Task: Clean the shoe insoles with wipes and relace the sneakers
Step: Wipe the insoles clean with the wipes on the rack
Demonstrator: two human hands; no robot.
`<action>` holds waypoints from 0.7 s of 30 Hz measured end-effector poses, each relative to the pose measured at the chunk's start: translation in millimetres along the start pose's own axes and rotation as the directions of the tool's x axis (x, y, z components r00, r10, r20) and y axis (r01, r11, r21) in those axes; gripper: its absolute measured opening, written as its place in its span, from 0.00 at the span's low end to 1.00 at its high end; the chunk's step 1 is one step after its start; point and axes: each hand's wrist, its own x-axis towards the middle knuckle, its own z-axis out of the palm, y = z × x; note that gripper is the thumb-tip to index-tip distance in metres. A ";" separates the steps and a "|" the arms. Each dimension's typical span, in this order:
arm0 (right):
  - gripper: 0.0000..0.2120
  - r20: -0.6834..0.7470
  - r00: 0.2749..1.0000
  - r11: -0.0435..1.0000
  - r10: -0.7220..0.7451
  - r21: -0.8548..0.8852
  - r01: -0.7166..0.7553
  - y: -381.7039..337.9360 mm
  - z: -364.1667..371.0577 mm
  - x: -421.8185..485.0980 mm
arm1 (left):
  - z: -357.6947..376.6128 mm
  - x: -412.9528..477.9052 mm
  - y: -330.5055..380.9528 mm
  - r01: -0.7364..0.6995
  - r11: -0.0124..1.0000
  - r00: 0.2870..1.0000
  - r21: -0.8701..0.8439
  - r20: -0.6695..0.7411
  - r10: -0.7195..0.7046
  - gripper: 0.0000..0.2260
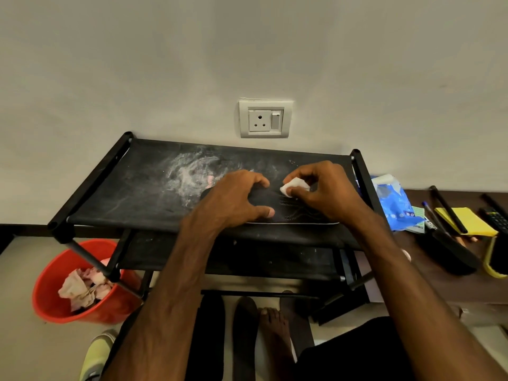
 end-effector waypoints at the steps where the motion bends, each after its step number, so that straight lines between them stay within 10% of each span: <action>1: 0.07 0.000 1.000 1.000 0.000 -0.014 0.000 -2.0 2.3 1.6 | 0.3 0.8 -0.2 0.019 1.000 1.000 -0.001 -0.012 -0.019 0.25; 21: 0.11 0.166 0.981 0.942 0.097 -0.335 -0.037 -20.1 16.1 12.7 | 2.8 1.0 15.2 0.151 0.987 0.988 0.061 0.022 -0.153 0.22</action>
